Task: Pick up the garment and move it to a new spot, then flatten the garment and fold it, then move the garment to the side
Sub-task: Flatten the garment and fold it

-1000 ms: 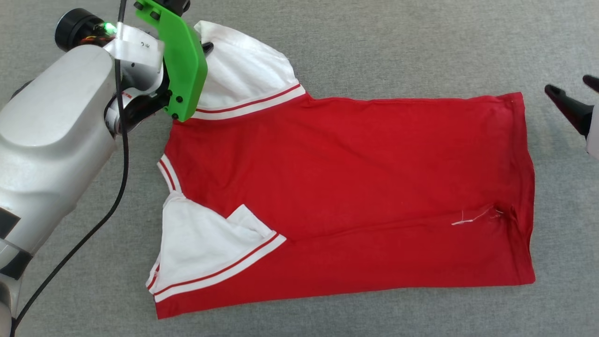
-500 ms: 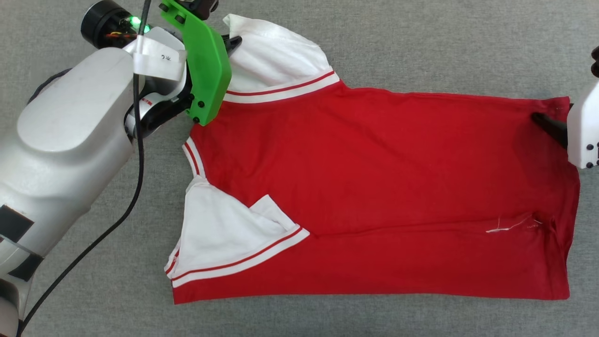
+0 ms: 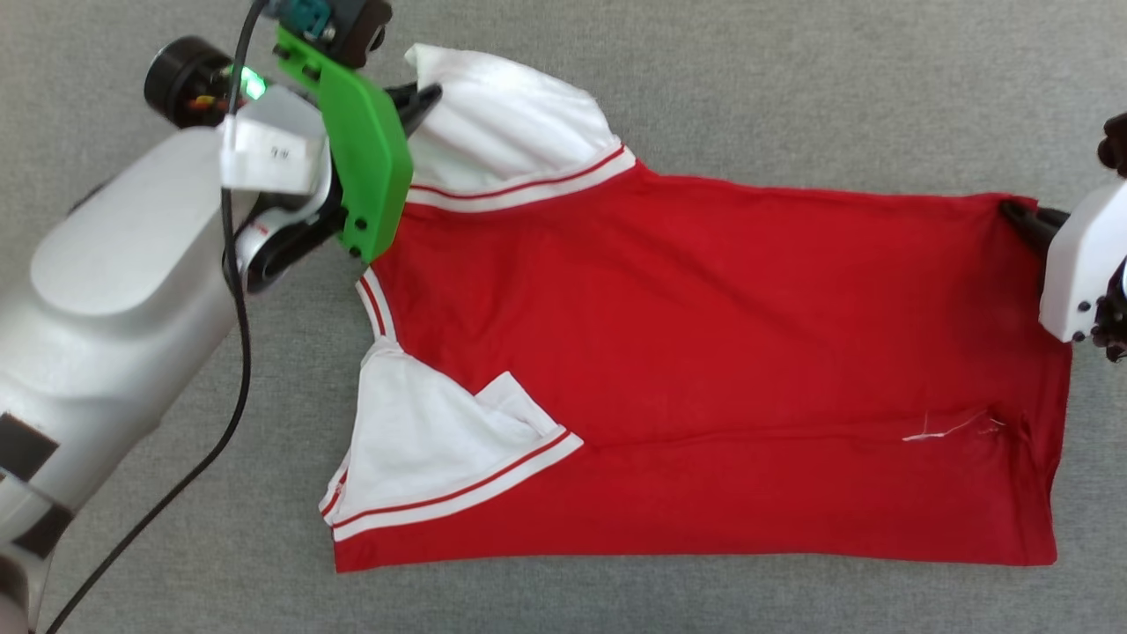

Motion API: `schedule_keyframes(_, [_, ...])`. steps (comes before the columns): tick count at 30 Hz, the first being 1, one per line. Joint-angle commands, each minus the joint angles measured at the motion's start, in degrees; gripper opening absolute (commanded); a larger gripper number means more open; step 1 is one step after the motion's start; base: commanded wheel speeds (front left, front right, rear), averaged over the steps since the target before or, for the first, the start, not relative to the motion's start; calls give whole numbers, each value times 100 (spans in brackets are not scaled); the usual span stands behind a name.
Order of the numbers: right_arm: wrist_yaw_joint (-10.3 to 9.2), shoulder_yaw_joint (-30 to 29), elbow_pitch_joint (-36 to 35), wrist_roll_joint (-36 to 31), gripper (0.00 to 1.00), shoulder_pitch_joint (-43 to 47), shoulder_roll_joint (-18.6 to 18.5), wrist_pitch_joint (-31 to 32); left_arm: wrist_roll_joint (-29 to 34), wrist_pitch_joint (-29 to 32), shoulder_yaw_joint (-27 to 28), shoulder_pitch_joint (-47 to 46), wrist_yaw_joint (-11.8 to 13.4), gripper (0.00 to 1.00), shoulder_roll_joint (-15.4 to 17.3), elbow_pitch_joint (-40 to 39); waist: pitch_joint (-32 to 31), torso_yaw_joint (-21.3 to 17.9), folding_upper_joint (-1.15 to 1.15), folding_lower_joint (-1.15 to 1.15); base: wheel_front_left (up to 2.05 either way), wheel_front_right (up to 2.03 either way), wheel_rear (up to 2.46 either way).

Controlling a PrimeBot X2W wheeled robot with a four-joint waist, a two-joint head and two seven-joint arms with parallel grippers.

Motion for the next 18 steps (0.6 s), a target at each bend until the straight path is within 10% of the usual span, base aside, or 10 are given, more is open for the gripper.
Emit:
schedule_keyframes(1, [1, 10, -51, 26, 0, 164, 18, -174, 4, -93, -4, 211, 2, 0, 110, -39, -338, -67, 0, 0, 0, 0, 0])
schedule_keyframes(18, [1, -529, -1346, -29, 0, 2500, -330, -1174, -263, -727, -318, 2527, 1106, 0, 973, -1793, -1340, 55, 0, 0, 0, 0, 0])
